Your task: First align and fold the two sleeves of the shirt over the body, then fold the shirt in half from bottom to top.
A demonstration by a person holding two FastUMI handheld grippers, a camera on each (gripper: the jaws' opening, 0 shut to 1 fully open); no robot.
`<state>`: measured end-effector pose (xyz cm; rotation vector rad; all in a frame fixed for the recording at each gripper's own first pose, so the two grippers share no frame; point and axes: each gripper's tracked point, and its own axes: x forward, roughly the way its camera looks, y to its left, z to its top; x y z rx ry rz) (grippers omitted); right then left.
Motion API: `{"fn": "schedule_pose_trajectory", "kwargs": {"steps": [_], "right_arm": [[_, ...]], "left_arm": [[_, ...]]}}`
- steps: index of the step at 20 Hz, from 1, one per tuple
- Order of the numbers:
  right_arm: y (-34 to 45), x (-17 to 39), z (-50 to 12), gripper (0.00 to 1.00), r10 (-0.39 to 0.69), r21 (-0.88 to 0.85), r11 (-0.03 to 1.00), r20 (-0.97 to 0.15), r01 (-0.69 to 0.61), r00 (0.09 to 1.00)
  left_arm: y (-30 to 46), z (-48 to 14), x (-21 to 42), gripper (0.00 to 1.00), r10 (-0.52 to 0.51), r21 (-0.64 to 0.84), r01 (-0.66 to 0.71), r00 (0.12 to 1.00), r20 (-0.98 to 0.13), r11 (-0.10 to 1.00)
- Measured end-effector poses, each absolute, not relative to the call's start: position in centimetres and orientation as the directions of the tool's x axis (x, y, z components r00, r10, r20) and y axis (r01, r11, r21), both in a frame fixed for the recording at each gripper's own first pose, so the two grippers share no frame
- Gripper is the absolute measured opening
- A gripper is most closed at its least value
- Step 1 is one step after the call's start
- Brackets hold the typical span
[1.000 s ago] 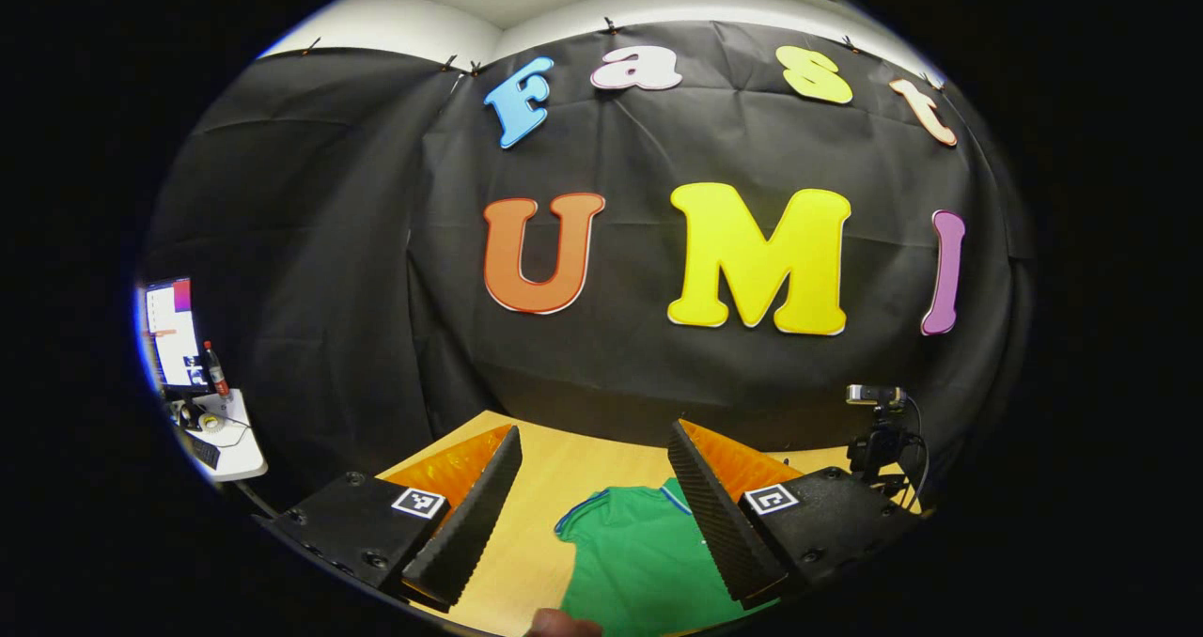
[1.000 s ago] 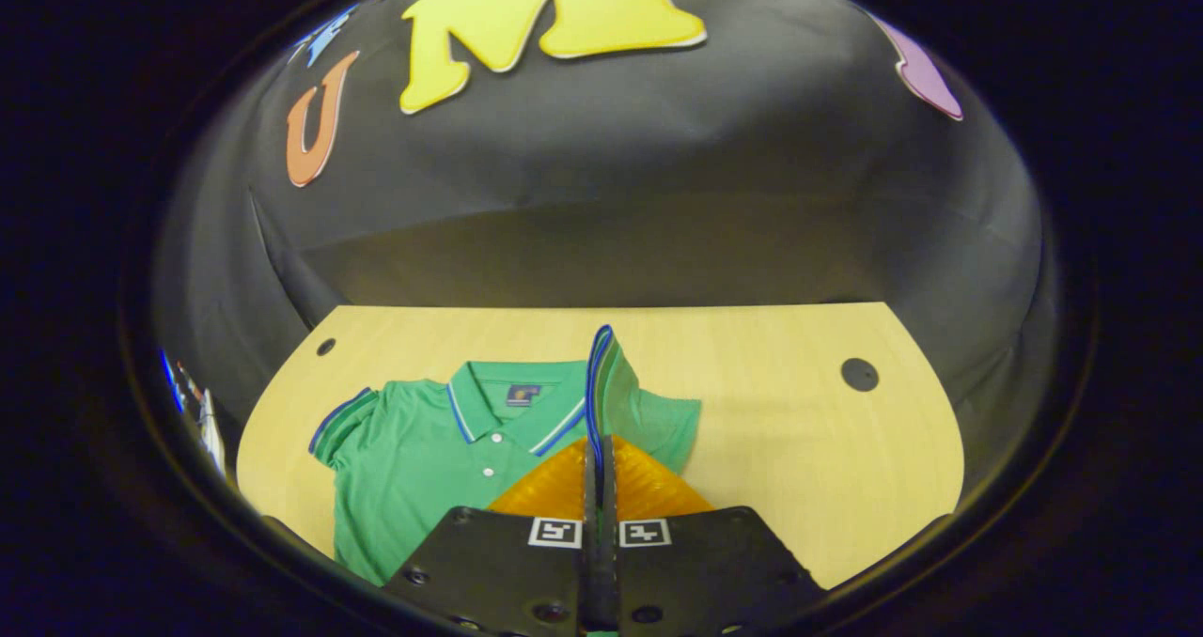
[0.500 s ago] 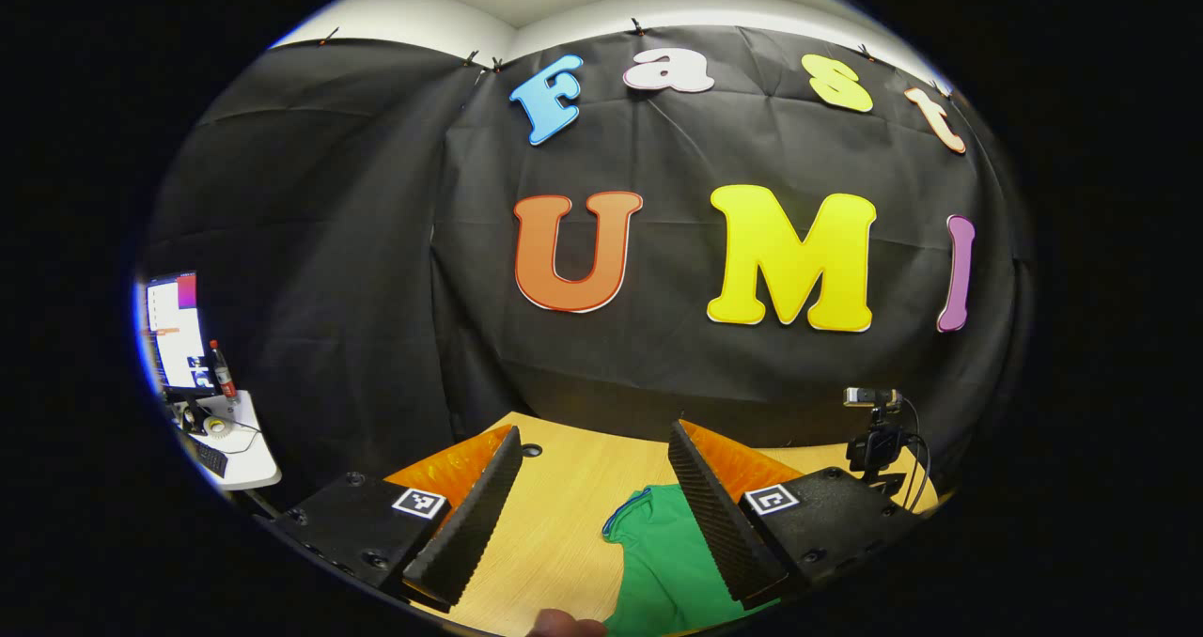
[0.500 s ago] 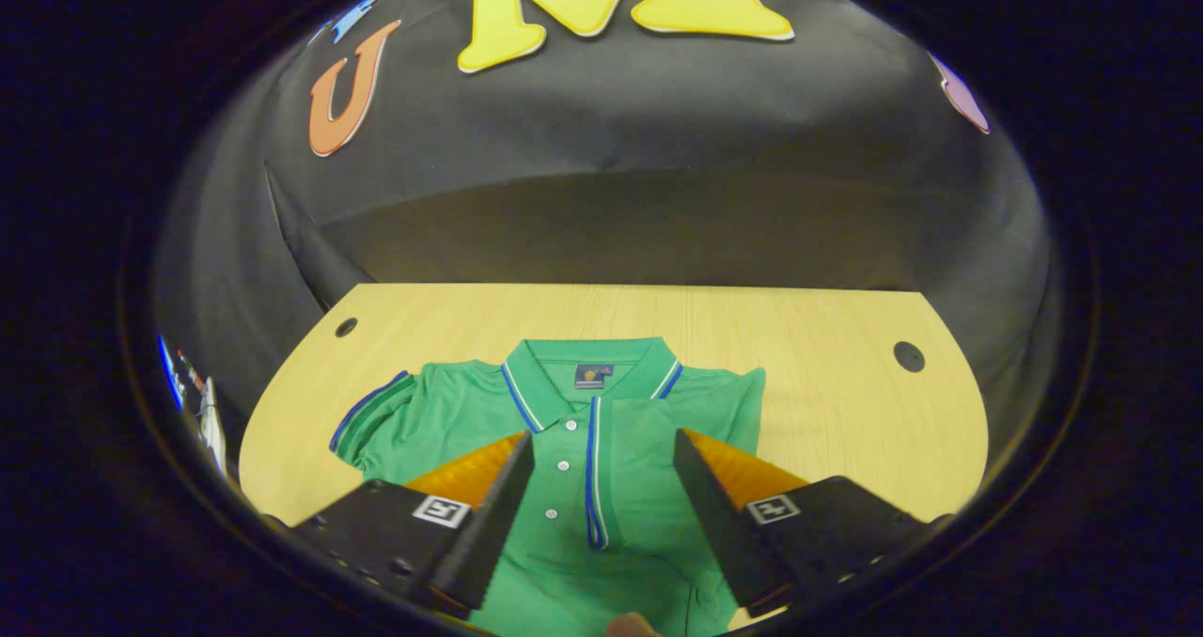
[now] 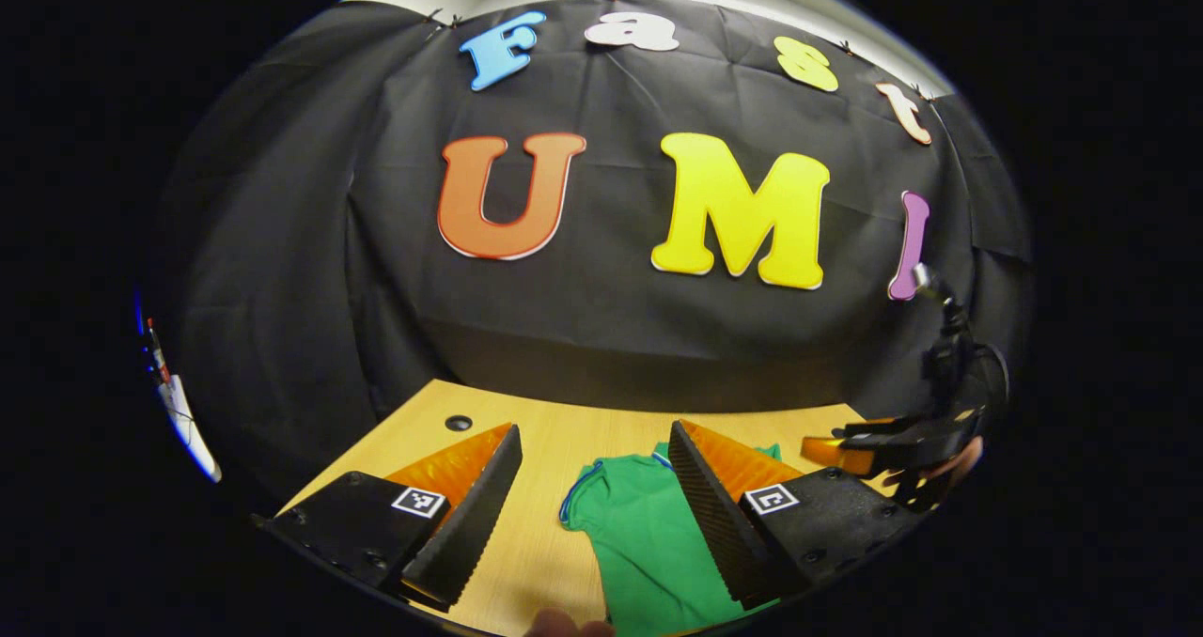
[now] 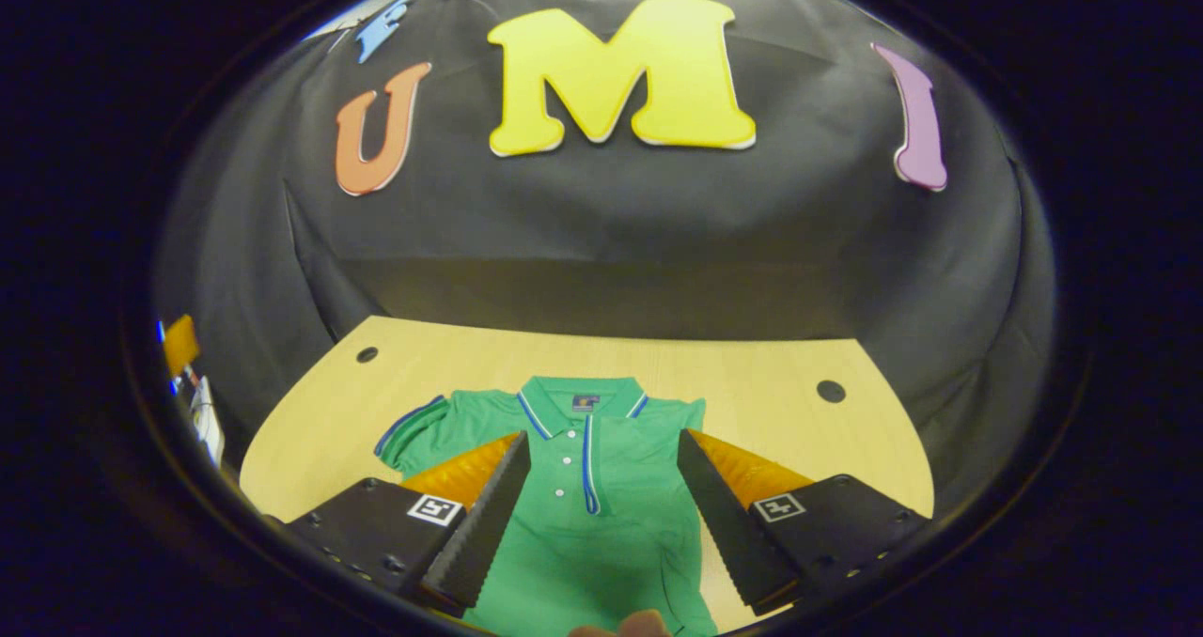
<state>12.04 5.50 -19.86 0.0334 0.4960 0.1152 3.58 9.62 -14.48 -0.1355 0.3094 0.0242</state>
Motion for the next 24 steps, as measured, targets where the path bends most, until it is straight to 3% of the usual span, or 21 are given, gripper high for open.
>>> {"fn": "schedule_pose_trajectory", "kwargs": {"steps": [9, 11, 14, 21, 24], "right_arm": [[4.0, 3.5, -10.4, 0.92, 0.107, -0.001, 0.993, -0.341, -0.115, 0.934], [3.2, 2.7, -9.9, 0.97, 0.082, -0.045, 0.994, -0.32, -0.102, 0.944], [2.2, 1.3, -10.2, 0.95, 0.044, -0.097, 0.992, -0.331, -0.08, 0.943], [0.6, 0.4, -11.6, 0.95, -0.002, -0.062, 0.998, -0.38, -0.023, 0.925], [0.5, -0.1, -12.2, 0.95, -0.004, -0.029, 1.0, -0.399, -0.008, 0.917]], "left_arm": [[11.2, -26.2, 9.9, 0.96, -0.116, -0.209, 0.021, 0.882, -0.457, 0.978], [11.2, -28.8, 11.1, 0.96, -0.128, -0.21, 0.026, 0.862, -0.49, 0.977], [11.2, -32.6, 12.8, 0.96, -0.139, -0.204, 0.031, 0.832, -0.537, 0.978], [11.3, -40.4, 13.9, 0.95, -0.156, -0.167, 0.058, 0.73, -0.665, 0.984], [11.6, -41.1, 14.5, 0.89, -0.144, -0.142, 0.066, 0.733, -0.665, 0.988]]}}
